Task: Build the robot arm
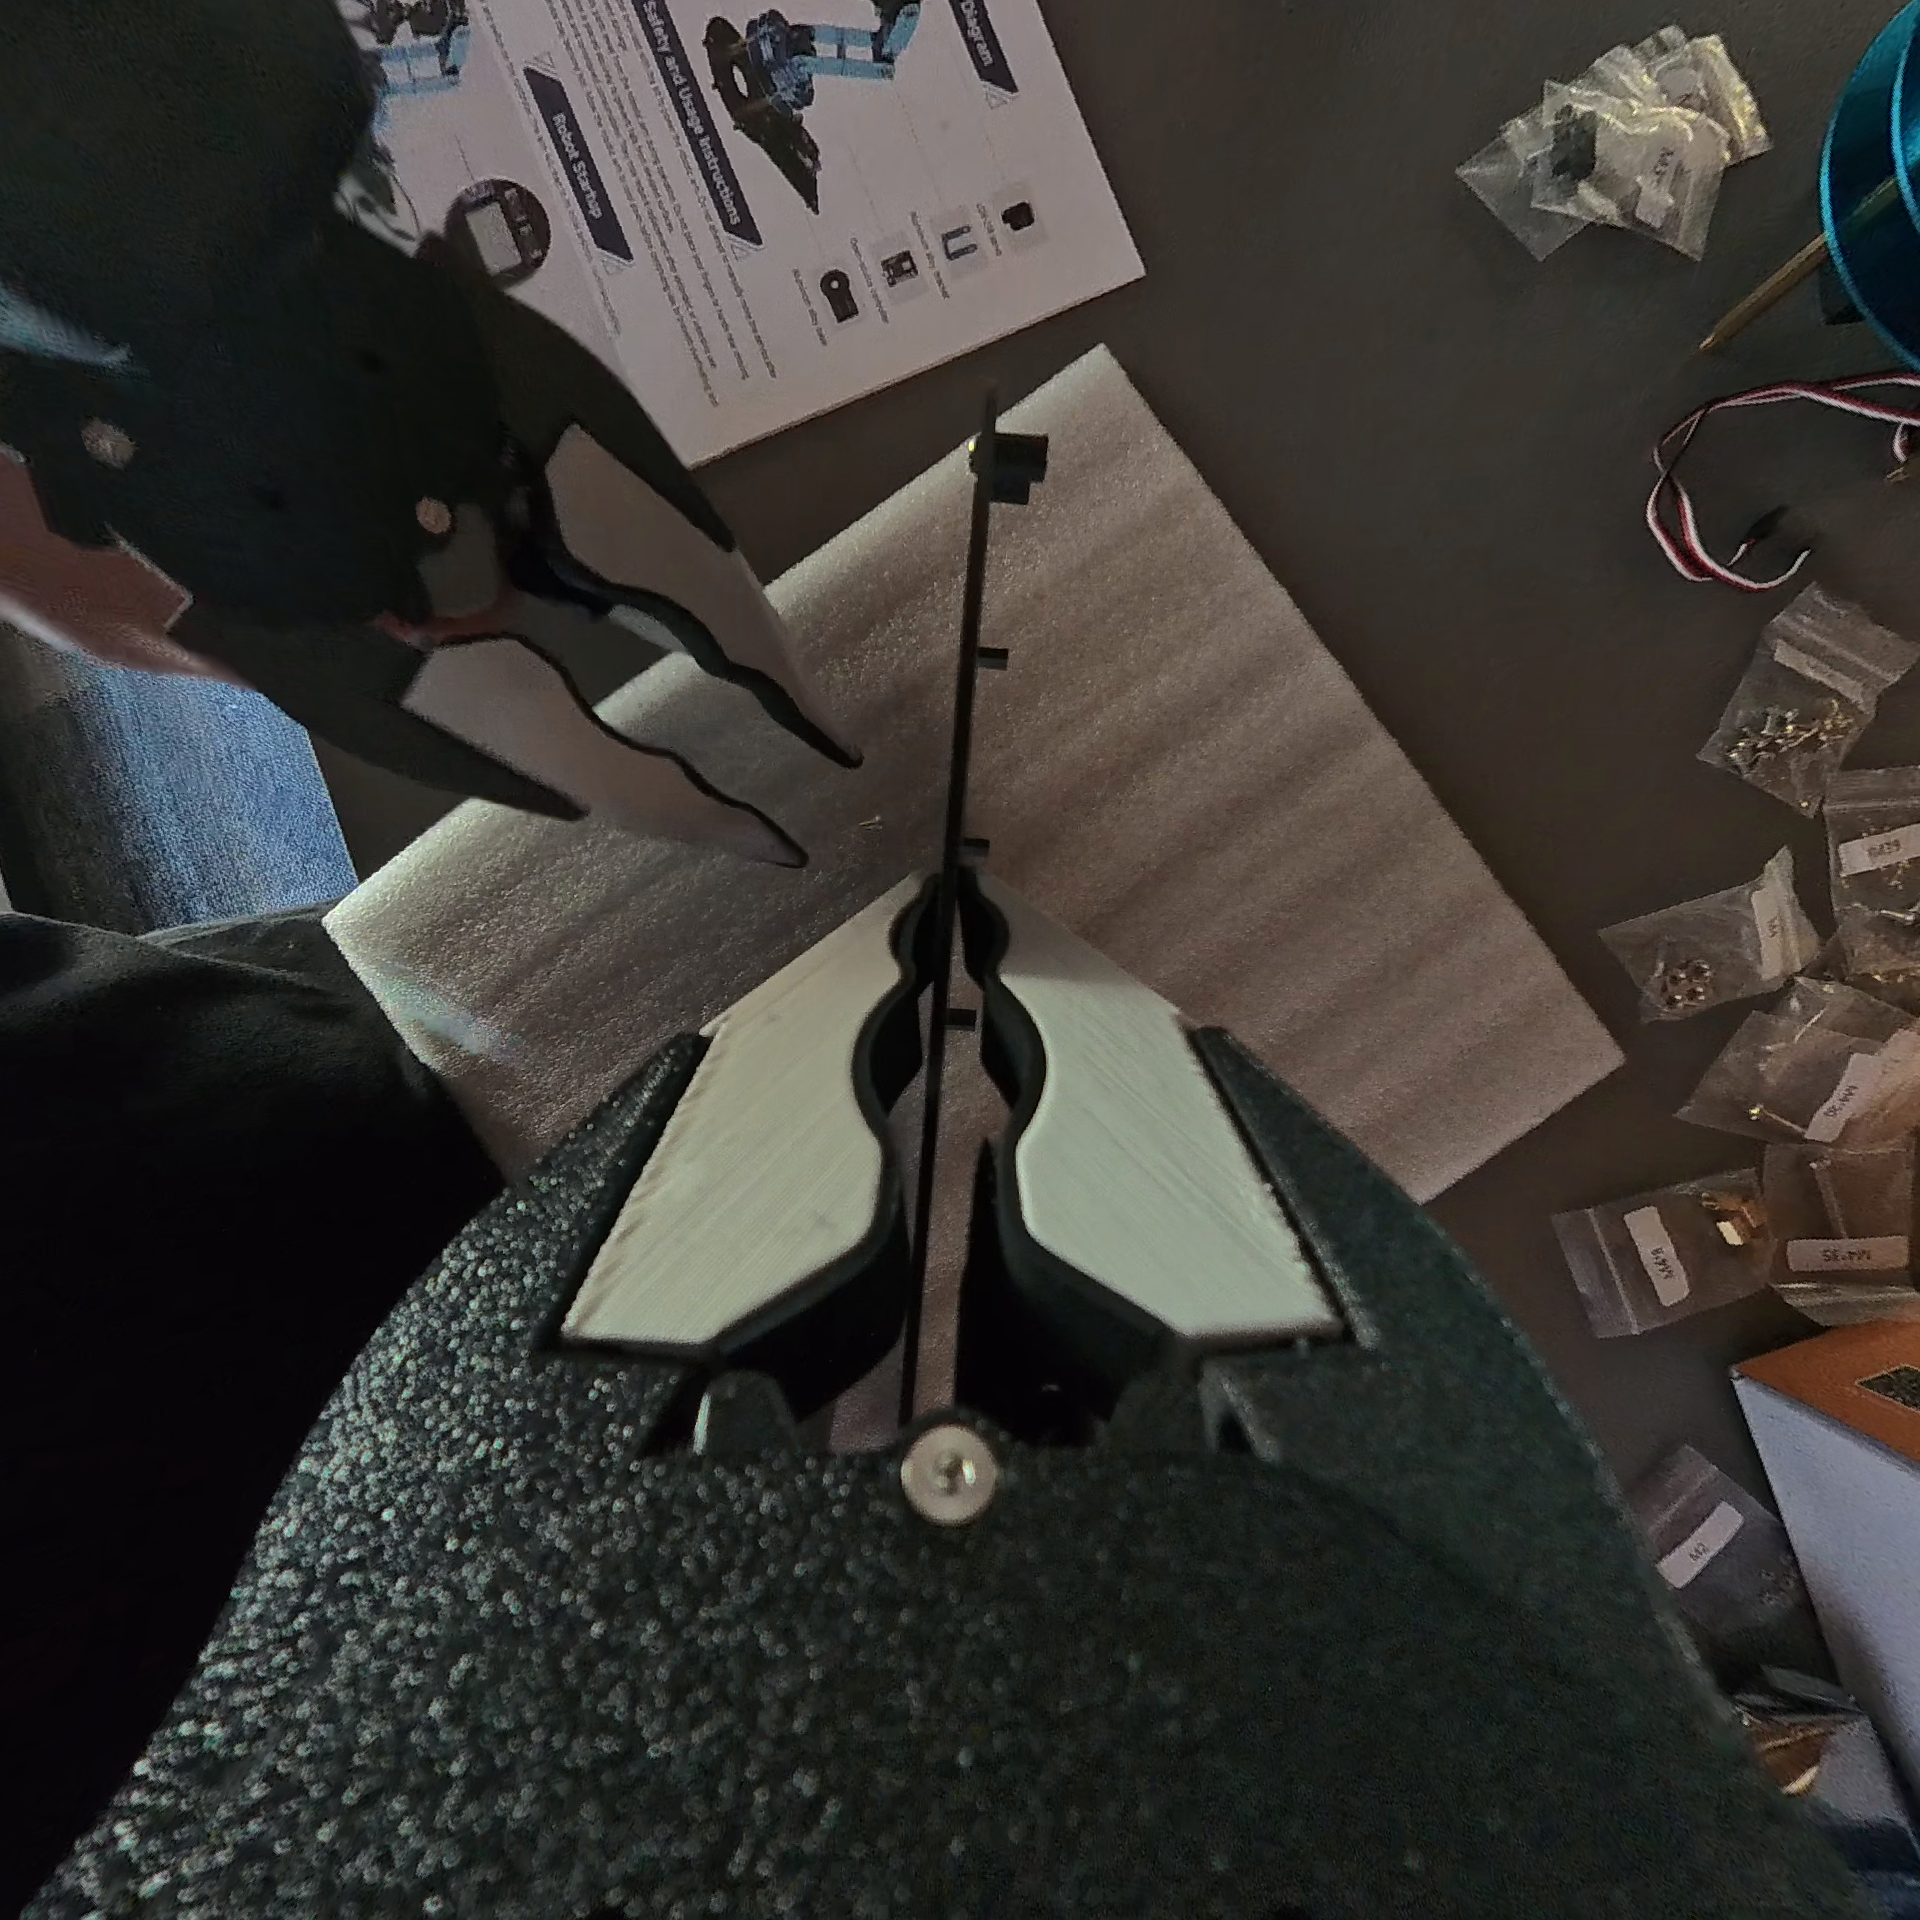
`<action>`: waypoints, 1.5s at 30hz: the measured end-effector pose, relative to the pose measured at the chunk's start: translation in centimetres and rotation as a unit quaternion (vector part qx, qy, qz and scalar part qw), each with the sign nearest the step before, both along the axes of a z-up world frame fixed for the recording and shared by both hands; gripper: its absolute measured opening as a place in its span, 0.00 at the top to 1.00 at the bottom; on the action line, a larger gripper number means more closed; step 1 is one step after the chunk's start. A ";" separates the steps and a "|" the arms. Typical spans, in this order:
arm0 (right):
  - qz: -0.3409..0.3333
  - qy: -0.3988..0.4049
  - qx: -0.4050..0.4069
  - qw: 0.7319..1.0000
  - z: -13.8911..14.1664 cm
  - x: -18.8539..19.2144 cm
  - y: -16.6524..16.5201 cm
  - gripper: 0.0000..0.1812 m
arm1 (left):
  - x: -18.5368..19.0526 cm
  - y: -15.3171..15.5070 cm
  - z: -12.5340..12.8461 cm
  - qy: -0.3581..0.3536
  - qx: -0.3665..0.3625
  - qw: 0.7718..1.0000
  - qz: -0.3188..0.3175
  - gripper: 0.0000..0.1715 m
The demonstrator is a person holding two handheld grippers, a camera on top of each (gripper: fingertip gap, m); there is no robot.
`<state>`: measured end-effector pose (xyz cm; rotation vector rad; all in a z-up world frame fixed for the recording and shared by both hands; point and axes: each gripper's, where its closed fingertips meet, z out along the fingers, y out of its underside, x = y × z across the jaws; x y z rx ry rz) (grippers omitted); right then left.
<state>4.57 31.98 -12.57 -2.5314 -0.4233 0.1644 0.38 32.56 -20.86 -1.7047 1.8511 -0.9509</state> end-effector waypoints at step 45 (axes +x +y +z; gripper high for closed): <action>0.008 -0.005 -0.005 1.000 -0.2 -0.3 -0.1 0.99 | 0.1 -0.7 0.0 -0.015 0.018 0.990 -0.140 0.77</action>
